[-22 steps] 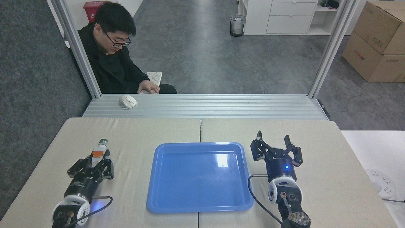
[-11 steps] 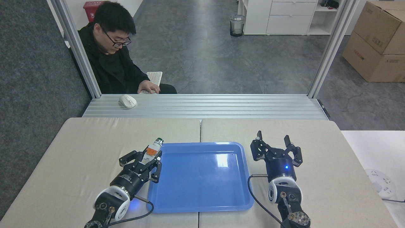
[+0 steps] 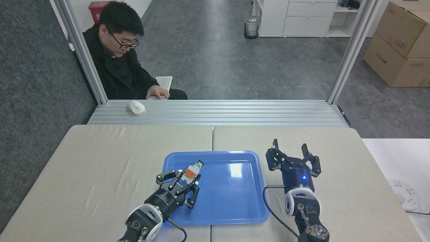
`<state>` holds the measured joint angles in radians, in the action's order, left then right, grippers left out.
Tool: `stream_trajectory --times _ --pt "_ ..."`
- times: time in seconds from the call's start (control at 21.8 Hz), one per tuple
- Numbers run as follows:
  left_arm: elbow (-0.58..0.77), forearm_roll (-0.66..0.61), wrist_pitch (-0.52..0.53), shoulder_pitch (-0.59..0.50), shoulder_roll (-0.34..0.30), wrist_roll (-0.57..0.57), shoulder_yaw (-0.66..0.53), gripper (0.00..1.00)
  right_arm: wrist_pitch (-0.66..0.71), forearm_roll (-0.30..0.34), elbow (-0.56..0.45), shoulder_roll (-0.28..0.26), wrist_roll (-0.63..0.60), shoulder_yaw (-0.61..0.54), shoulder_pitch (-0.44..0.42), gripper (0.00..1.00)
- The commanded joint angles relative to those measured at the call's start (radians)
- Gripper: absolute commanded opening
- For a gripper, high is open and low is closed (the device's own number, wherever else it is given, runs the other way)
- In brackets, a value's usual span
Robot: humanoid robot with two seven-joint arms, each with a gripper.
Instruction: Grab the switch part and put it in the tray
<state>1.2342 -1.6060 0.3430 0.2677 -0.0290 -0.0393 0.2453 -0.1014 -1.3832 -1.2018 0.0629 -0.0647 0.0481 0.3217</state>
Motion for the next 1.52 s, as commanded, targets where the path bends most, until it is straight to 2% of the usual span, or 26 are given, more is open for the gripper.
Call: stream_trajectory --times 0.0,0.14,0.23,0.37,0.46,0.51,0.55,0.64,0.87,1.15,1.33,1.47 --pt "-0.007 -0.014 -0.004 -0.019 0.041 0.001 0.097 0.62 0.0 0.0 0.001 0.0 0.002 -0.001 0.0 1.0" --pt "0.001 -0.006 -0.006 -0.022 0.041 0.001 0.095 0.66 0.0 0.0 0.001 0.002 0.002 -0.001 -0.001 1.0" --pt "0.024 -0.003 -0.015 -0.022 0.041 0.001 0.092 0.74 -0.001 0.0 -0.001 0.002 0.002 -0.001 0.0 1.0" --pt "0.12 0.03 -0.047 -0.005 0.043 0.004 0.045 0.76 -0.001 0.0 -0.001 0.002 0.002 -0.001 0.0 1.0" --pt "0.158 0.136 -0.14 0.045 0.041 0.015 -0.047 0.77 -0.001 0.0 0.001 0.002 0.002 -0.001 0.0 1.0" --pt "0.154 0.218 -0.186 0.088 0.028 0.015 -0.096 0.82 -0.001 0.0 0.001 0.002 0.002 -0.001 0.0 1.0" --pt "0.137 0.291 -0.217 0.128 0.018 0.015 -0.15 0.83 -0.001 0.001 0.001 0.002 0.002 -0.001 0.0 1.0" --pt "0.056 0.354 -0.251 0.197 -0.031 0.015 -0.237 0.83 -0.001 0.001 -0.001 0.0 0.002 -0.001 0.0 1.0" --pt "-0.045 0.343 -0.335 0.203 -0.072 0.018 -0.242 0.83 -0.001 0.0 0.001 0.002 0.002 -0.001 -0.001 1.0" --pt "-0.22 0.284 -0.351 0.208 -0.069 0.036 -0.23 0.83 -0.001 0.001 0.001 0.003 0.0 -0.001 0.0 1.0" --pt "-0.233 0.251 -0.352 0.199 -0.069 0.068 -0.231 0.83 -0.001 0.001 -0.001 0.003 0.0 -0.001 0.0 1.0" --pt "-0.225 0.258 -0.355 0.199 -0.066 0.067 -0.236 0.91 -0.001 0.001 -0.001 0.005 0.0 -0.001 -0.001 1.0"
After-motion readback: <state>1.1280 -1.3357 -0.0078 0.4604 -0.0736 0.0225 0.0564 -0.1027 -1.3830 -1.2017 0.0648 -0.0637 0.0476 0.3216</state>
